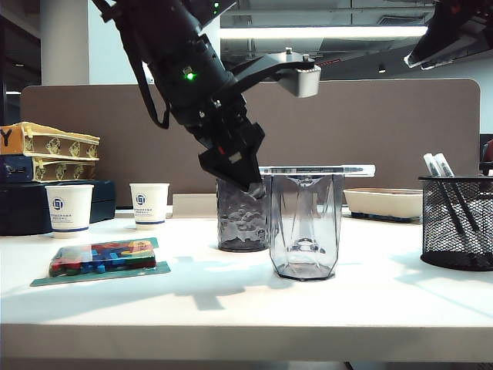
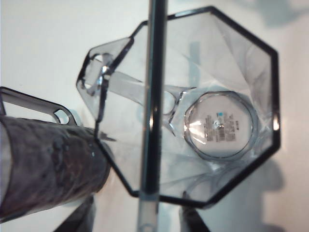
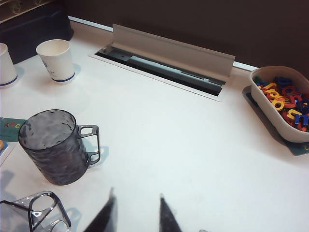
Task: Pick up one pen and put it in the pen container.
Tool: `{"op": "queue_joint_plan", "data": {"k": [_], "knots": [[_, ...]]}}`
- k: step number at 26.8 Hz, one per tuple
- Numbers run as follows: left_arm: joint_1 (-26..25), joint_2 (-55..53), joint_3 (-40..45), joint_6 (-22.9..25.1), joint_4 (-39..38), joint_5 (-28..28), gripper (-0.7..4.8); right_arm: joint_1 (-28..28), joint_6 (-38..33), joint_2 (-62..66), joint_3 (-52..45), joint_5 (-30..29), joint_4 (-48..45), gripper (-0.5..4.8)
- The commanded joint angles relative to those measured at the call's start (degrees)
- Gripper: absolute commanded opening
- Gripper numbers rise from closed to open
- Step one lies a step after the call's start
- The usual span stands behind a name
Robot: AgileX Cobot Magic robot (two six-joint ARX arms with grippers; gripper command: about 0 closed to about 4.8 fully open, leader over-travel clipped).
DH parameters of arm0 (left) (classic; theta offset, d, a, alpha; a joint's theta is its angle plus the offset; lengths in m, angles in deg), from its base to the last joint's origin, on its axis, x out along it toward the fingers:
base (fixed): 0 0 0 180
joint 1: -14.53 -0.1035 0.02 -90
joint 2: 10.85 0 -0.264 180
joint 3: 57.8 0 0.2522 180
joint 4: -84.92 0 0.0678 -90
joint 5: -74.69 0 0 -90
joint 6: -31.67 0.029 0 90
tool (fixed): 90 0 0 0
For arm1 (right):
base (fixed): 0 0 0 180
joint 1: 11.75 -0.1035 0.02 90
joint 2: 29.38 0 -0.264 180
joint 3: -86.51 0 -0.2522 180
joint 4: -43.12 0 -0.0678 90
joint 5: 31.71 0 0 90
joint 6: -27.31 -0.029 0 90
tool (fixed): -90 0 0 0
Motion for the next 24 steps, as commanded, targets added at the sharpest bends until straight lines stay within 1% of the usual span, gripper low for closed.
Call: {"op": "queue_joint_plan", "data": {"k": [1,5,16,22,24], "knots": [[0.17,-1.03,-0.31,0.0,-0.07,0.13,2.23,0.0,0.15,-0.13,0.33,-0.04,0.2,1.09],[0.57,-1.36,-0.31,0.02,0.2,0.37,2.1,0.0,0.15,-0.13,0.33,0.17,0.48,1.09],[1.27,-1.31,-0.76,0.02,0.98,4.11,2.1,0.0,0.17,-0.13,0.33,0.57,0.48,1.09],[1.79,-1.31,-0.94,0.02,0.79,4.24,2.1,0.0,0.2,-0.13,0.33,0.57,0.48,1.09],[2.03,-1.31,-0.94,0.0,0.76,5.16,2.09,0.0,0.2,-0.13,0.33,0.57,0.48,1.09]]}}
